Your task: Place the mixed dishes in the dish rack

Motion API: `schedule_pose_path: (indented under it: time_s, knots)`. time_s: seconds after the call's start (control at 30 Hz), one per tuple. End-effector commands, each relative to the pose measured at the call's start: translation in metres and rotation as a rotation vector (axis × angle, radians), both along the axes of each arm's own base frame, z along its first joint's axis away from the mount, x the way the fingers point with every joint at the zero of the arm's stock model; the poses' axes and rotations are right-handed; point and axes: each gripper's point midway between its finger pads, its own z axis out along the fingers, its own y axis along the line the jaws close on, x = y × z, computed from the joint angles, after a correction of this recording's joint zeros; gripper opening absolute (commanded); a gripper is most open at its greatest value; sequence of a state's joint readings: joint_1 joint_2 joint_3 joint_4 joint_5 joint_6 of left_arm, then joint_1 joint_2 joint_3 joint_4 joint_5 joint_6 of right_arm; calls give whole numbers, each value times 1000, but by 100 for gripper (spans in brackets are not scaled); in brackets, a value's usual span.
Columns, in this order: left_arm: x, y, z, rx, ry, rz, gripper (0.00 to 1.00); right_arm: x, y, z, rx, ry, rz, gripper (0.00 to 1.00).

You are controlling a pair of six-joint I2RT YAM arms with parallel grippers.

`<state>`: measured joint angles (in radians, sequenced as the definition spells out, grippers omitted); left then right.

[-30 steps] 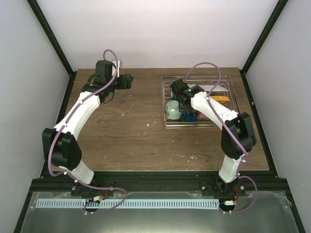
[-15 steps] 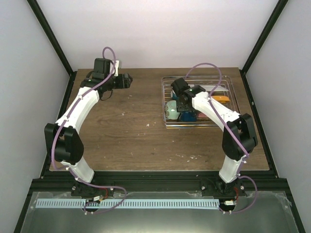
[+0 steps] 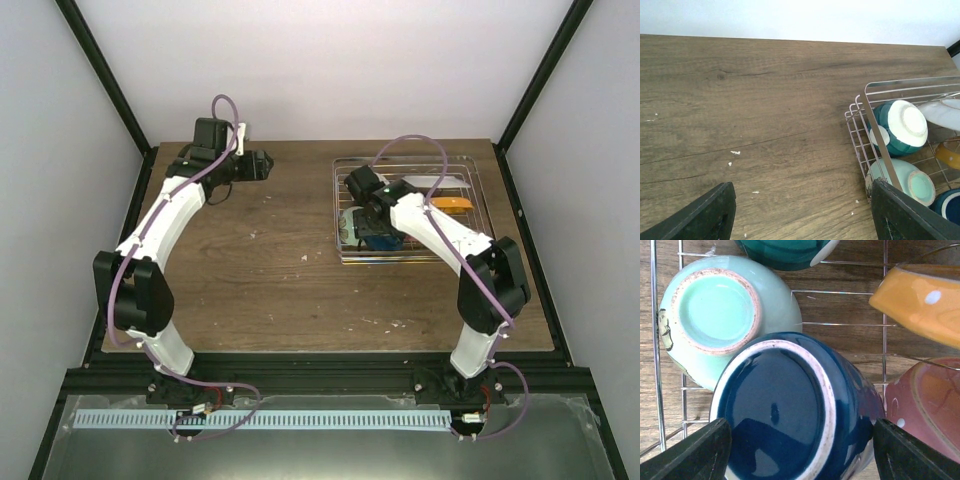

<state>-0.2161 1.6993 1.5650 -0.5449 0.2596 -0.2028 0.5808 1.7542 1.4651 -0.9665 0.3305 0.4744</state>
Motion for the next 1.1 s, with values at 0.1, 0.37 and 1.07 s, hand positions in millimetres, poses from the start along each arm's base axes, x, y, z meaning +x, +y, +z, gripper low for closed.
schedule_pose_path:
  time_s: [0.1,0.37,1.07]
  knots:
    - [5,-1,5,-5,-9,-9,75,-34,-28,-9,-148,146,-9,78]
    - [6,-2,2,2,1,-19,75,-26,-67,9,-273,100,-105,78]
    - [9,-4,-9,-12,28,-26,74,18,-65,58,-322,-49,-103,78]
